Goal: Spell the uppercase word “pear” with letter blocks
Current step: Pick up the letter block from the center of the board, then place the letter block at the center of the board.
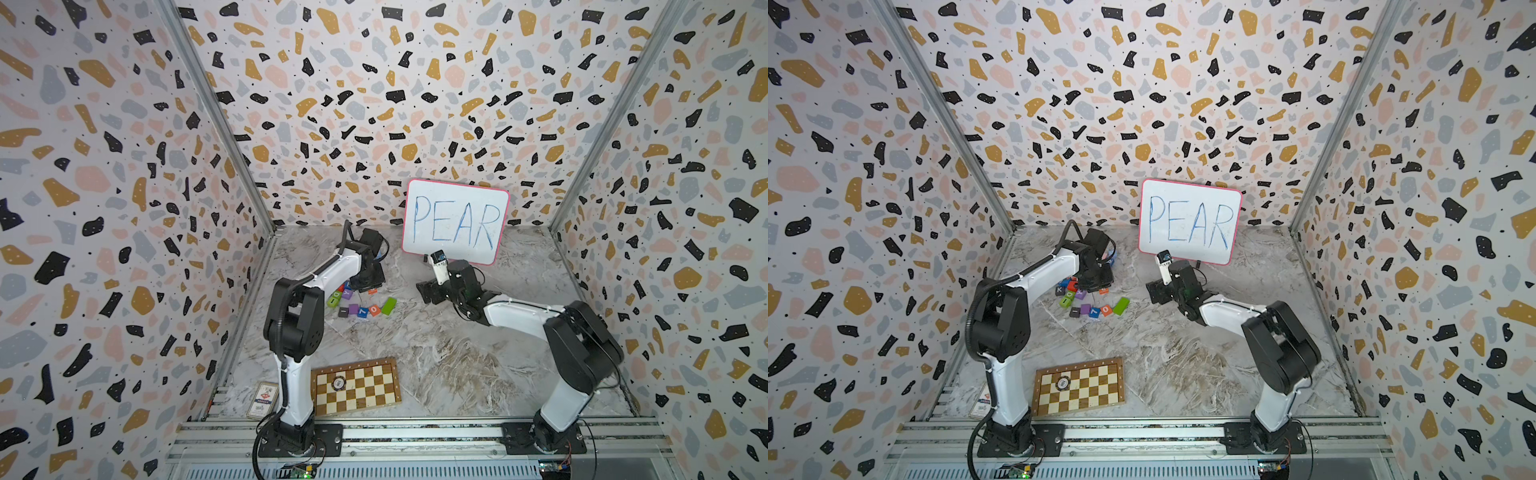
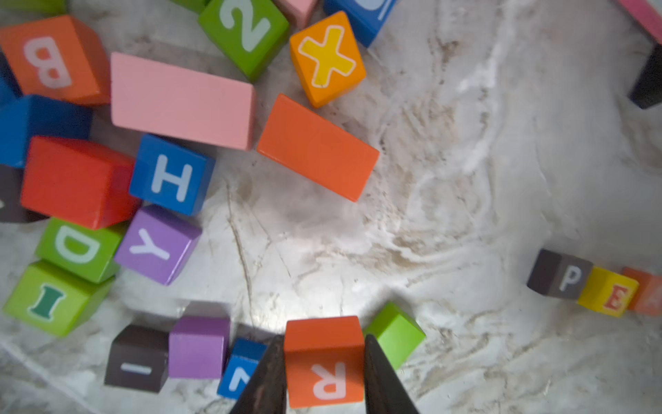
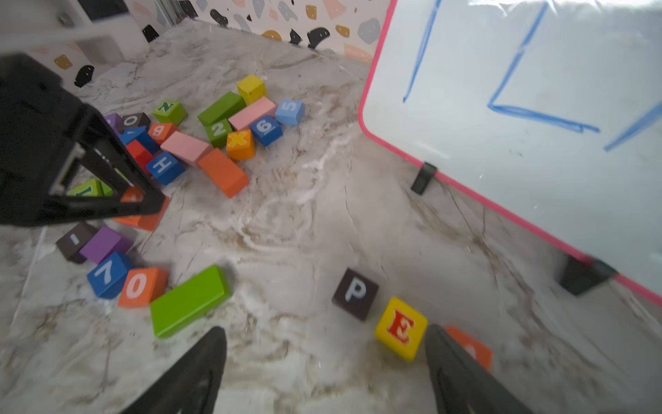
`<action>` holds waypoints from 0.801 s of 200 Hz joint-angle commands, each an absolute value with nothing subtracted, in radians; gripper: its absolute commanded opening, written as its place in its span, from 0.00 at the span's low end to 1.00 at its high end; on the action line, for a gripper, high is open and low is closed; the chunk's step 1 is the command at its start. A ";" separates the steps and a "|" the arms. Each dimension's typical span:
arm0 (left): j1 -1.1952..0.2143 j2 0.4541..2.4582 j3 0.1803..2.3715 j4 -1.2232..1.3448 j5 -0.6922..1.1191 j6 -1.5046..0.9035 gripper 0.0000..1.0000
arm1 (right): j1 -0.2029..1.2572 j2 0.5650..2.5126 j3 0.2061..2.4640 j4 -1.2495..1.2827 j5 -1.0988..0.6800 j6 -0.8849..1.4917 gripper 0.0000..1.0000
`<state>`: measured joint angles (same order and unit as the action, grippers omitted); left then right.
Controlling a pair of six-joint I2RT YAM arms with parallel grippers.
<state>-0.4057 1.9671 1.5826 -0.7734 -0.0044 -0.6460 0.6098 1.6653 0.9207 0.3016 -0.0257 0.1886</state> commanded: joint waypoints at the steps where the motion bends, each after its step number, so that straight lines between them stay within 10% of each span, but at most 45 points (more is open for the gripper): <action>1: -0.501 1.912 1.522 -0.756 -0.013 -0.636 0.33 | 0.594 1.519 0.768 0.231 -0.007 0.275 0.88; 160: -0.875 2.055 1.435 -0.690 -0.014 -0.595 0.34 | 0.590 1.324 0.454 0.291 0.000 0.358 0.87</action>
<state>-0.8516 2.0350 1.4441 -0.6716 0.0044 -0.6281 0.5930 1.3094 0.4572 0.2611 -0.0044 0.3515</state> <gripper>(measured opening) 0.338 0.875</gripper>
